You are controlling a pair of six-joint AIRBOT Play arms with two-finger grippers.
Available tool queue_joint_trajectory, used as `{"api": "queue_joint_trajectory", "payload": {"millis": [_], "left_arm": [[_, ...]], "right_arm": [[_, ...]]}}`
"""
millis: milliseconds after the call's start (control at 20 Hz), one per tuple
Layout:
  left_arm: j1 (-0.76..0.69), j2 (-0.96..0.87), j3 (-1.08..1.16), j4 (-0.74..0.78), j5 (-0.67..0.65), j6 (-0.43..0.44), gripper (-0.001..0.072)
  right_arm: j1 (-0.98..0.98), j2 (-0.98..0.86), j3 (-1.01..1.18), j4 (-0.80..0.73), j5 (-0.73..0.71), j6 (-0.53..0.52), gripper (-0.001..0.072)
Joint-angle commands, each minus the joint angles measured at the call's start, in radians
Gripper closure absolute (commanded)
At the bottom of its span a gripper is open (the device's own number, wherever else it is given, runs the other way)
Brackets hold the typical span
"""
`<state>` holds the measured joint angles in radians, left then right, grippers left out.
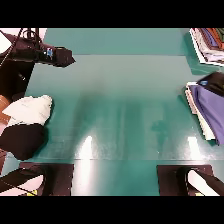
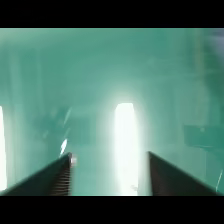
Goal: Fold the shirts.
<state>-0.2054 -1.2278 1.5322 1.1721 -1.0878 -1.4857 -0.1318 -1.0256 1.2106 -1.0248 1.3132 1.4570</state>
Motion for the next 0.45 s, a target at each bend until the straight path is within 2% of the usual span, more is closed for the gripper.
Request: {"api": "queue_joint_trajectory", "payload": {"millis": [0, 50, 100, 400], "left_arm": [[0.0, 0.0, 0.0, 0.0, 0.037, 0.0, 0.0683], [0.0, 0.0, 0.0, 0.0, 0.044, 0.0, 0.0682], [0.0, 0.0, 0.0, 0.0, 0.05, 0.0, 0.0683], [0.0, 0.0, 0.0, 0.0, 0.06, 0.0, 0.0683]], "right_arm": [[0.243, -0.097, 0.091, 0.002, 0.0, 0.0, 0.0472], [0.289, -0.123, 0.116, 0.002, 0.002, 0.0, 0.0642], [0.326, -0.145, 0.138, 0.003, 0.0, 0.0, 0.0696], [0.398, -0.182, 0.2, 0.004, -0.002, 0.0, 0.0696]]}}
